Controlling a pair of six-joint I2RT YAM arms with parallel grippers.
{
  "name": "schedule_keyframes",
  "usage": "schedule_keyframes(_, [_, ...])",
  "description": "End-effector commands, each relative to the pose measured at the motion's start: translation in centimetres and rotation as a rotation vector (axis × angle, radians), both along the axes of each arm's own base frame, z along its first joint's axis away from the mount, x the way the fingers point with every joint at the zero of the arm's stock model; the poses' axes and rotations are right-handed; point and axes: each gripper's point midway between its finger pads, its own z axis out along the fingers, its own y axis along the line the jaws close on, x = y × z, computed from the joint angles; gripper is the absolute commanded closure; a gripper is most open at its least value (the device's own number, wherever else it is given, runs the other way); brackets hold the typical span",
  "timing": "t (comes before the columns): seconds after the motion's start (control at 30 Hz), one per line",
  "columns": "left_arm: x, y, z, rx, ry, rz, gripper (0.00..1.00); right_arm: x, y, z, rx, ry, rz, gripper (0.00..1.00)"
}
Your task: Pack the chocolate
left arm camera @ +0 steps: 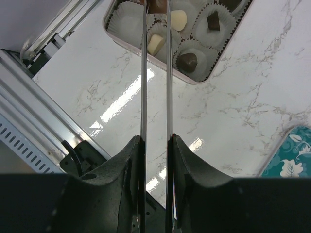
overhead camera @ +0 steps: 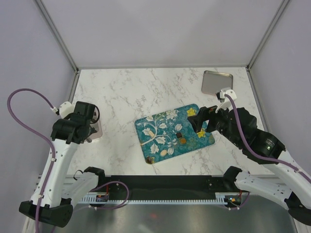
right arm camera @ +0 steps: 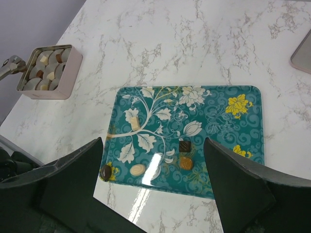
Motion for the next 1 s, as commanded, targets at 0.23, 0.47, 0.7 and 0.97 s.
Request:
schedule_keyframes(0.23, [-2.6, 1.9, -0.4, 0.089, 0.140, 0.056, 0.71, -0.5, -0.1, 2.3, 0.043, -0.043, 0.021, 0.07])
schedule_keyframes(0.47, [-3.3, 1.4, -0.9, 0.053, 0.180, 0.064, 0.71, -0.7, 0.2, 2.5, 0.049, -0.041, 0.040, 0.07])
schedule_keyframes(0.7, [-4.4, 1.2, -1.3, 0.027, 0.168, 0.037, 0.73, -1.2, -0.3, 2.9, 0.059, -0.057, 0.043, 0.07])
schedule_keyframes(0.97, [-6.0, 1.4, -3.6, -0.001, 0.225, 0.077, 0.72, -1.9, 0.0, 3.0, 0.066, -0.075, 0.091, 0.07])
